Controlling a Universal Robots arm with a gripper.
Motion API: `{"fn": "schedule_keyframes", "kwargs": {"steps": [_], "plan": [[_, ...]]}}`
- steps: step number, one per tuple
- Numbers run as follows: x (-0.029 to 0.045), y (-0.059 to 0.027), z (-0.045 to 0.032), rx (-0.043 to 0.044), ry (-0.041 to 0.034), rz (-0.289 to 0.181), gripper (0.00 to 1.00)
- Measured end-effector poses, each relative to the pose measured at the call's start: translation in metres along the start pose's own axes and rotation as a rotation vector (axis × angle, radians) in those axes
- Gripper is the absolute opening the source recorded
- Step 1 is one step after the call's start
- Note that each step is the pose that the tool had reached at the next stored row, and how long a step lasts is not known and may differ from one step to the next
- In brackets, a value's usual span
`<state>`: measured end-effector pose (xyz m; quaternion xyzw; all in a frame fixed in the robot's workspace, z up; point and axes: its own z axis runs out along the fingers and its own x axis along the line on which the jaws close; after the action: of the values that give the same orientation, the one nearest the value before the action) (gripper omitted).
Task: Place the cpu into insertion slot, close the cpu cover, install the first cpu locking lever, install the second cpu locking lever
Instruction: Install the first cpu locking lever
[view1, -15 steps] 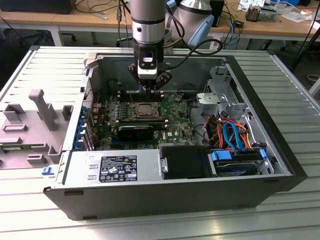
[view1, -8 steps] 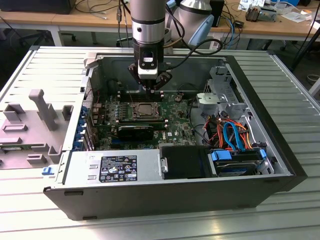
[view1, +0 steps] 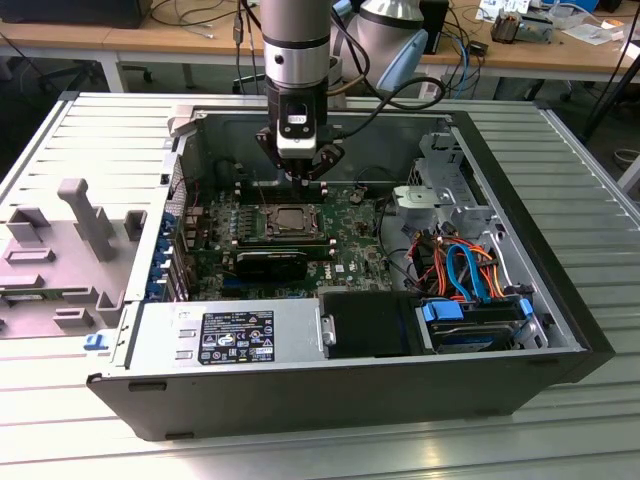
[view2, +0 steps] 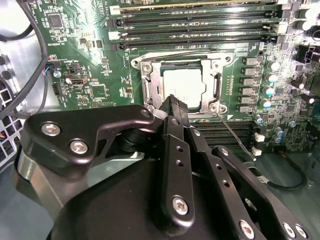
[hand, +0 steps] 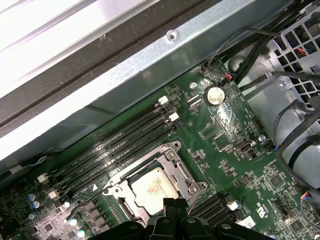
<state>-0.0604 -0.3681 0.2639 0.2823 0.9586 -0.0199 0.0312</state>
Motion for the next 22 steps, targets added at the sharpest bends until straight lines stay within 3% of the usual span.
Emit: {"fn": "schedule_keyframes", "kwargs": {"steps": [22], "plan": [[0.0000, 0.0000, 0.0000, -0.0031, 0.0002, -0.026, 0.11]]}}
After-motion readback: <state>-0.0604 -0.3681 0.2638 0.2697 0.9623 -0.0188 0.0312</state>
